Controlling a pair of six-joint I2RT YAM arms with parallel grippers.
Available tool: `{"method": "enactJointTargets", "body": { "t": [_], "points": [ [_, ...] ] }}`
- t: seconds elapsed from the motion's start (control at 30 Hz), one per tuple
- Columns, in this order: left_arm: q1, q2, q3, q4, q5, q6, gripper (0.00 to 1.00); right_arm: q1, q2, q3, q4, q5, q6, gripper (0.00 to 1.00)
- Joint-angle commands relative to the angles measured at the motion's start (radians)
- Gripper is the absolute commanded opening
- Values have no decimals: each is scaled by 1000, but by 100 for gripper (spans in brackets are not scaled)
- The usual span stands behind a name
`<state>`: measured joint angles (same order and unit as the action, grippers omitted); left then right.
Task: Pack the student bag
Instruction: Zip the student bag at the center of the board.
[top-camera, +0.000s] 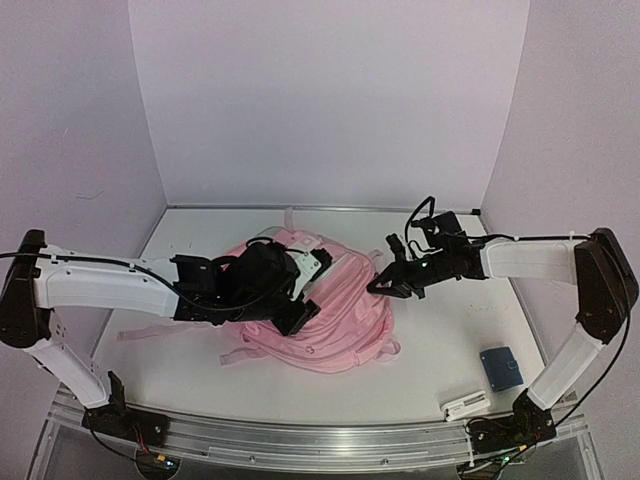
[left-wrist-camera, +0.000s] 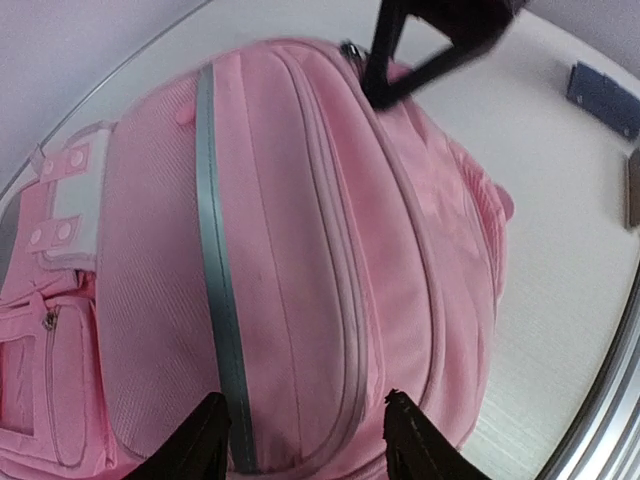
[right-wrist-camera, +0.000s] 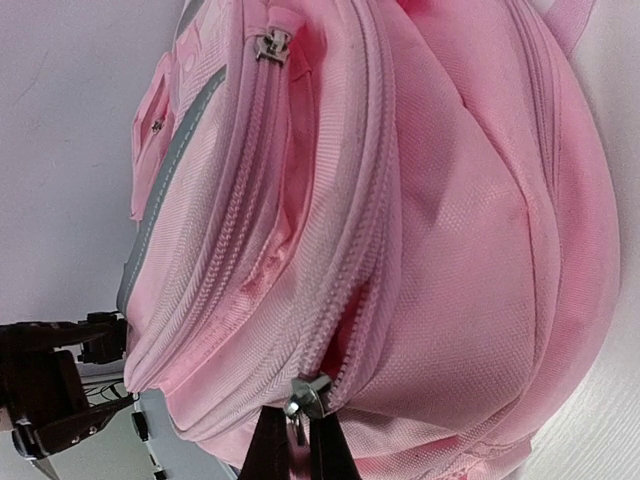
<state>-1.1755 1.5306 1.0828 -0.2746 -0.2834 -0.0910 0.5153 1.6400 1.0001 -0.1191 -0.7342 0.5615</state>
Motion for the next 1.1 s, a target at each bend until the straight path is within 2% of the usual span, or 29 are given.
{"method": "enactJointTargets", "body": {
  "t": [0.0, 0.13, 0.37, 0.4, 0.47, 0.5, 0.63, 0.67, 0.83, 1.07],
  "points": [
    [7, 87, 183, 22, -50, -3, 66, 76, -68, -20, 163, 22, 61, 0],
    [36, 196, 313, -2, -44, 19, 75, 125, -96, -34, 212, 2, 104, 0],
    [53, 330, 418, -75, -46, 38, 74, 144, -180, -69, 221, 13, 132, 0],
    [53, 338, 423, -88, -57, 34, 72, 144, -191, -74, 221, 15, 137, 0],
    [52, 349, 424, -106, -91, 26, 60, 144, -203, -85, 221, 23, 145, 0],
    [53, 351, 422, -108, -106, 22, 51, 144, -209, -89, 221, 27, 148, 0],
    [53, 342, 383, -87, -128, 17, 5, 144, -227, -105, 218, 77, 167, 0],
    [52, 333, 369, -72, -121, 22, 1, 144, -230, -106, 214, 102, 171, 0],
    [51, 263, 237, 15, -91, 68, 0, 102, -220, -95, 169, 106, 173, 0],
    [50, 96, 39, 103, -2, 151, 0, -50, -224, -67, 27, 45, 71, 0]
  ]
}}
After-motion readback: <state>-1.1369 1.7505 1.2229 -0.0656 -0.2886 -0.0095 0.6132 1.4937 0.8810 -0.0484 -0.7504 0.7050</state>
